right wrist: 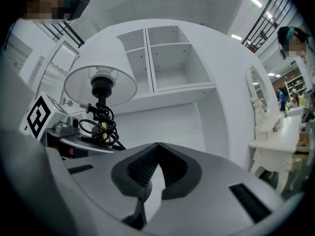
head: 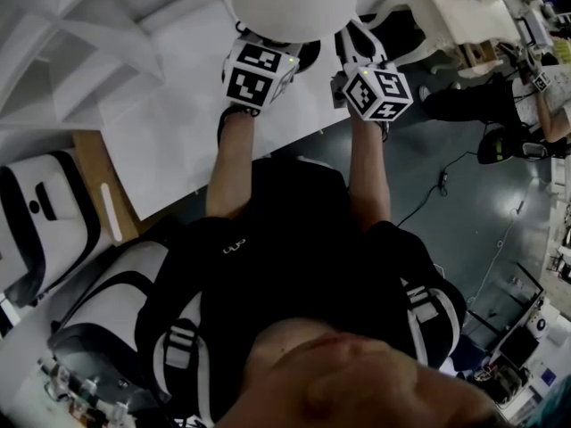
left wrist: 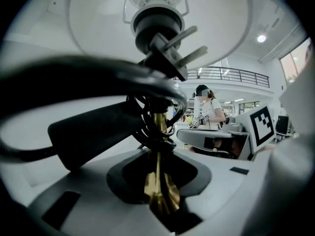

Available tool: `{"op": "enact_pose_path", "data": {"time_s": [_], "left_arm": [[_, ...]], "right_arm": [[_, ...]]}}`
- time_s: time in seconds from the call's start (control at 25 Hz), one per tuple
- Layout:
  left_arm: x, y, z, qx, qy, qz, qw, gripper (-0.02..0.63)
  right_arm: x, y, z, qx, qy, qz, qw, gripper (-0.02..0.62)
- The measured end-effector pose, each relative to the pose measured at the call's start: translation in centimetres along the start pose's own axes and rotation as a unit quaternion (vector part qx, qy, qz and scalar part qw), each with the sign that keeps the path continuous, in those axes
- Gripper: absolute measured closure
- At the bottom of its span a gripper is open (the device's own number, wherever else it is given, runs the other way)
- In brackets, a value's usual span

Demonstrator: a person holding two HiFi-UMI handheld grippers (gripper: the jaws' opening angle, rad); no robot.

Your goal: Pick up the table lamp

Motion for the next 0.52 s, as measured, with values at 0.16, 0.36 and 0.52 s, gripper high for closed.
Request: {"op": "enact_pose_path", "data": {"time_s": [0.16,0.36,0.52], "left_arm": [[0.4,0.2,-0.2,-0.006,0.005,-0.006,0.9999,0.495],[1.3,0.5,-0.4,-0.005,0.013,-0.013,0.9998,0.495],[1.7,0.4,-0.3,-0.001,0.017,-0.014,0.9997,0.495]], "right_arm": [[0.2,0.0,0.0,-0.001,0.005,-0.002,1.000,0.577],[0.8,0.6,0.4,-0.005,0.012,-0.005,1.000,0.577],[1.0,0.7,0.4,-0.006,0.017,-0.008,1.000,0.577]]}}
Point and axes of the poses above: the fingertips, and each gripper's own axes: z forward along the fingers, y to its left, x out of its underside, the point moved 7 cm from there along -z, backward along the fingers, and after that the axes turned 6 degrees about x, right-handed, at the moved point
